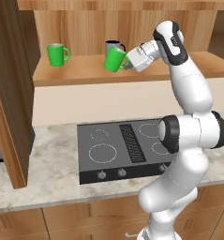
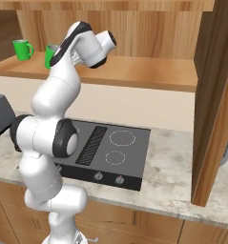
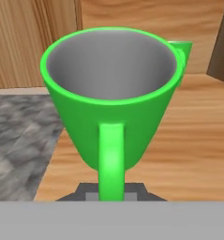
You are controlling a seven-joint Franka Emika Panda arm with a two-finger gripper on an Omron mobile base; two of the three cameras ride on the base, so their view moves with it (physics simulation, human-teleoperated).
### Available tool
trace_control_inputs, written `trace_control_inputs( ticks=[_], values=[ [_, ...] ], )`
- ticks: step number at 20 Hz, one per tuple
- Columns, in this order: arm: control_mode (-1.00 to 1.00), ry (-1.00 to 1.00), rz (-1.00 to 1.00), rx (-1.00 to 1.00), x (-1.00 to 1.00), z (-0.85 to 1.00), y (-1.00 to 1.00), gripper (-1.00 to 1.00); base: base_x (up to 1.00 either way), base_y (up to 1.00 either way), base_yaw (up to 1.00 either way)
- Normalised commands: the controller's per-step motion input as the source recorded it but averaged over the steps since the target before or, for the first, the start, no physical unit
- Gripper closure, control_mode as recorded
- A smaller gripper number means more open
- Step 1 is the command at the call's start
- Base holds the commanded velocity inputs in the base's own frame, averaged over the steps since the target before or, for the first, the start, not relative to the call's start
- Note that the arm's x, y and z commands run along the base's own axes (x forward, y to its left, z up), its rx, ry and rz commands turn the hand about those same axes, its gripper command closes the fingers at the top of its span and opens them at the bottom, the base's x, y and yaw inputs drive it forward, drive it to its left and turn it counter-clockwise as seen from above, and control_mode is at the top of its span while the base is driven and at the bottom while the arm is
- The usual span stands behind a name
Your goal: Pick the mug on the counter and place it in the cabinet with the handle facing the right, like the mugs already inside.
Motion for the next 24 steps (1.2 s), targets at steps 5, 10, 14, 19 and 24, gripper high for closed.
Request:
trace_control_inputs(
  ticks=[5,10,14,19,24],
  values=[
    [-1.0,0.0,0.0,-0.03,0.15,-0.13,-0.06,1.0,0.0,0.0,0.0],
    [-1.0,0.0,0.0,-0.01,0.17,-0.05,-0.03,1.0,0.0,0.0,0.0],
    [-1.0,0.0,0.0,0.0,0.06,0.0,0.0,1.0,0.0,0.0,0.0],
    [-1.0,0.0,0.0,0.0,0.03,0.0,0.0,1.0,0.0,0.0,0.0],
    [-1.0,0.0,0.0,0.0,0.03,0.0,0.0,1.0,0.0,0.0,0.0]
  ],
)
